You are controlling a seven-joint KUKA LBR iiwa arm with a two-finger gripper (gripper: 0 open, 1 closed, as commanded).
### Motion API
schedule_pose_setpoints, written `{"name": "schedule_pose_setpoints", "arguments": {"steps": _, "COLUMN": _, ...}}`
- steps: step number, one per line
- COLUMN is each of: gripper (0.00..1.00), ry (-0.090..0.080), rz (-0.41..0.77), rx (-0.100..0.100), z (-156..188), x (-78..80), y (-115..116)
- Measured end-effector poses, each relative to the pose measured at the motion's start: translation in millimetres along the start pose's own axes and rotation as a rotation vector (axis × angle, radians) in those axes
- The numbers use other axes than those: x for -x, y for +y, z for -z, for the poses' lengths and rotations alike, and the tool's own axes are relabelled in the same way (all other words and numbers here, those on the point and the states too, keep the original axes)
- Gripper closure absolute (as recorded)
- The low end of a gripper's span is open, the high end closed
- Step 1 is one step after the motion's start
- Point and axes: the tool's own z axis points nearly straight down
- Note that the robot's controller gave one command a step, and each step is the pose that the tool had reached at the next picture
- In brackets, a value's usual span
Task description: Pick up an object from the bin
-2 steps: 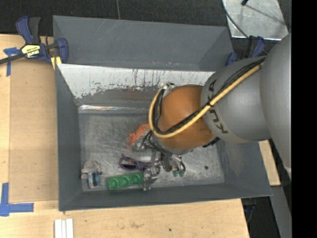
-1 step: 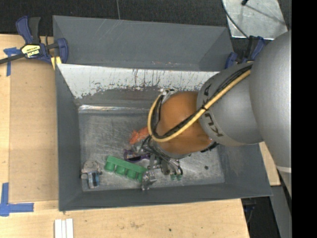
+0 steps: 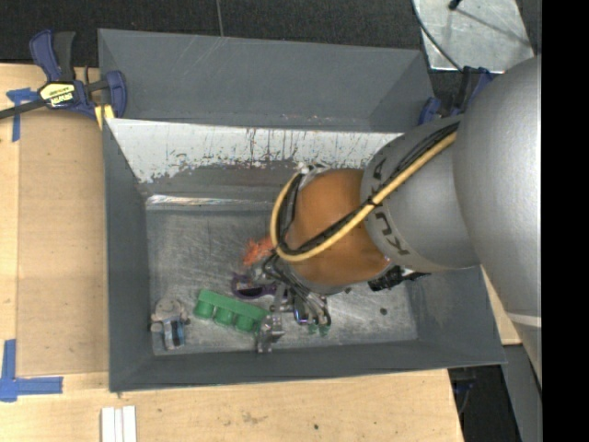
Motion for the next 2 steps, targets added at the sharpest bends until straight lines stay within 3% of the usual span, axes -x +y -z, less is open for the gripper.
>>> {"name": "schedule_pose_setpoints", "arguments": {"steps": 1, "gripper": 1.0, "ry": 0.001, "rz": -0.16, "rx": -0.002, "z": 1.5, "x": 8.9, "y": 10.1}}
{"name": "schedule_pose_setpoints", "arguments": {"steps": 2, "gripper": 1.0, "ry": 0.001, "rz": -0.16, "rx": -0.002, "z": 1.6, "x": 8.9, "y": 10.1}}
